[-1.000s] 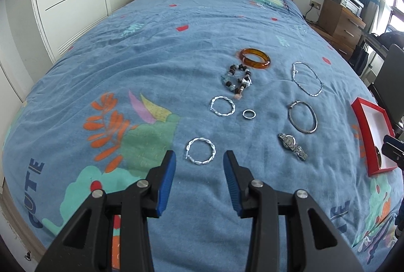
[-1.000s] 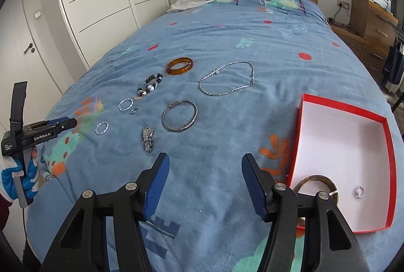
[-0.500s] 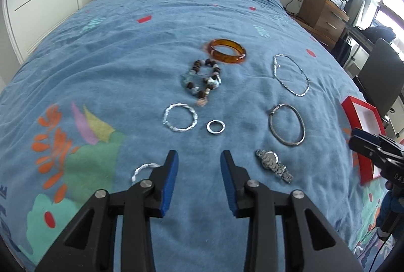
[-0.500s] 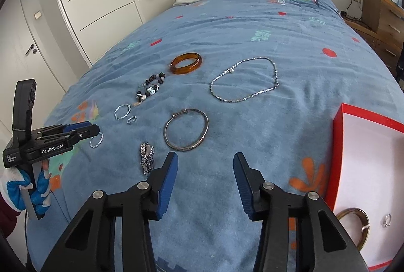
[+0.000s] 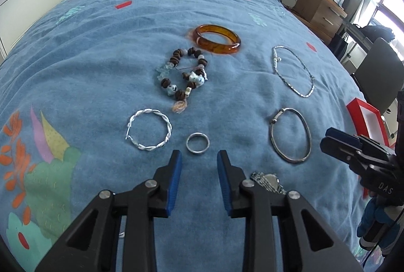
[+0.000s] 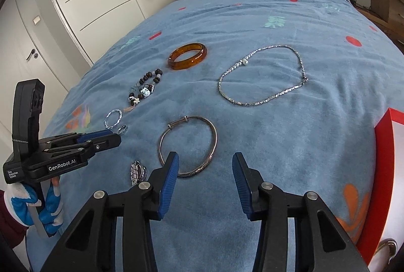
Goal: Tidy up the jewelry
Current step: 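Grasp the silver bangle with the right tool while the left tool grasps a silver ring, then carry the silver bangle and silver ring with both tools into the red box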
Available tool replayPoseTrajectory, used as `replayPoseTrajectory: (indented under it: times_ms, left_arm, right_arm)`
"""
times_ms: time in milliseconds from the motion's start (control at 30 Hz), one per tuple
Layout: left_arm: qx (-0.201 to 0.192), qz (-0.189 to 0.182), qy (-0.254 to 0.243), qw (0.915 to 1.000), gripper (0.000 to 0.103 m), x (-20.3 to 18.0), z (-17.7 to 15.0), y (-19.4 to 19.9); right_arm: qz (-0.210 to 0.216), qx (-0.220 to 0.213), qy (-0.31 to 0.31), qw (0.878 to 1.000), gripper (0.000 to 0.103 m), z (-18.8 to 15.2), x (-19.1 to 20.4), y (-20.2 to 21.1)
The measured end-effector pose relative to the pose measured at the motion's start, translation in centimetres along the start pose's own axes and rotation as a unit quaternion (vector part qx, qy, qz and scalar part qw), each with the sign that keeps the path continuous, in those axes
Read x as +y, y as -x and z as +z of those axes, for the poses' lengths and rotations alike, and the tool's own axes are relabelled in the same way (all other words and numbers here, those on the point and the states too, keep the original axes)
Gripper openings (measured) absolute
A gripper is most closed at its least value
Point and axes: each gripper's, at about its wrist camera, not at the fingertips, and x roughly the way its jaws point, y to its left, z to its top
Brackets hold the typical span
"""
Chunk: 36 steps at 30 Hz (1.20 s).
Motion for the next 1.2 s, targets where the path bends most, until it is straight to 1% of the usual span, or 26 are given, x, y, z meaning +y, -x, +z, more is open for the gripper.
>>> replayPoseTrajectory:
  times_ms: [300,333,367,467,567,633,700,900,1200]
  left_arm:
    - [0.006,-0.001,0.006,1.0000,0.027,-0.3,0.5,-1.9]
    - [0.005,-0.001,0.006,1.0000,0.027,-0.3,0.5,-2.0]
    - [0.005,-0.002,0.006,1.0000,0.024,-0.4,0.5,-2.1]
    - [0.005,-0.001,0.007,1.0000,0.019,-0.5,0.6,-2.4]
    - [0.001,0.004,0.006,1.0000,0.019,-0.7,0.5,-2.4]
    - [-0.001,0.007,0.007,1.0000,0.019,-0.8,0.5,-2.4]
    - [-0.003,0.007,0.011,0.9999,0.019,-0.8,0.4,-2.2]
    - [-0.006,0.010,0.010,0.9999,0.019,-1.0,0.3,-1.2]
    - [-0.021,0.014,0.009,0.9996,0.019,-1.4,0.0,1.5]
  right_arm:
    - [-0.001,0.009,-0.015,1.000,0.044,0.4,-0.8,-2.5]
    - [-0.001,0.010,-0.017,1.000,0.043,0.5,-0.8,-2.7]
    - [-0.001,0.010,-0.018,1.000,0.043,0.6,-0.8,-2.8]
    - [-0.007,0.015,-0.016,1.000,0.034,0.8,-0.6,-3.5]
    - [-0.012,0.018,-0.011,1.000,0.025,0.8,-0.4,-3.9]
    - [-0.012,0.020,-0.010,1.000,0.013,0.9,-0.4,-4.0]
    - [-0.010,0.019,-0.010,1.000,0.009,0.9,-0.3,-4.1]
    - [-0.008,0.009,-0.012,1.000,0.005,0.8,-0.3,-3.0]
    - [-0.023,-0.007,-0.001,1.000,0.005,0.5,0.3,0.1]
